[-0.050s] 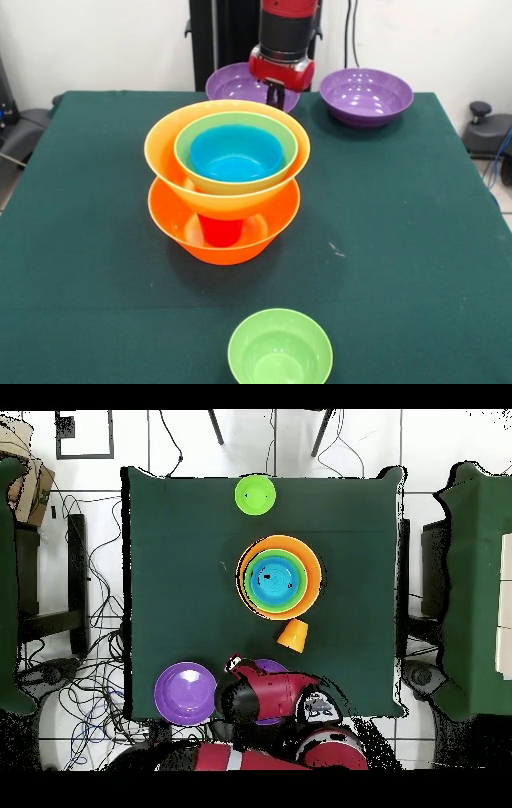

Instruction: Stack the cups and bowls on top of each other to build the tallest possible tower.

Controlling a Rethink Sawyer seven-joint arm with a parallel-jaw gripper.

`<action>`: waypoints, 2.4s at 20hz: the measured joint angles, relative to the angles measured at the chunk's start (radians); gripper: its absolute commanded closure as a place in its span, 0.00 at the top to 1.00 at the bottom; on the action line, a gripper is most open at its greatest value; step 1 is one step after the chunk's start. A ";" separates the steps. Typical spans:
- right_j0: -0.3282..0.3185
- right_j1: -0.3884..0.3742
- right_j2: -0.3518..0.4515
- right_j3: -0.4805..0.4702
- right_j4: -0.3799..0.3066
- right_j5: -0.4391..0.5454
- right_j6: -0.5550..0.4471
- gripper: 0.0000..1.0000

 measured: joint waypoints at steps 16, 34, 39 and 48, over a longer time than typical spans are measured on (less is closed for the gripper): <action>0.020 0.003 -0.009 0.056 0.011 -0.017 0.000 1.00; 0.110 0.114 -0.073 0.075 0.016 -0.177 0.000 0.00; 0.122 0.124 -0.098 0.078 0.017 -0.225 0.000 0.00; 0.116 0.119 -0.104 0.084 0.017 -0.232 0.000 0.00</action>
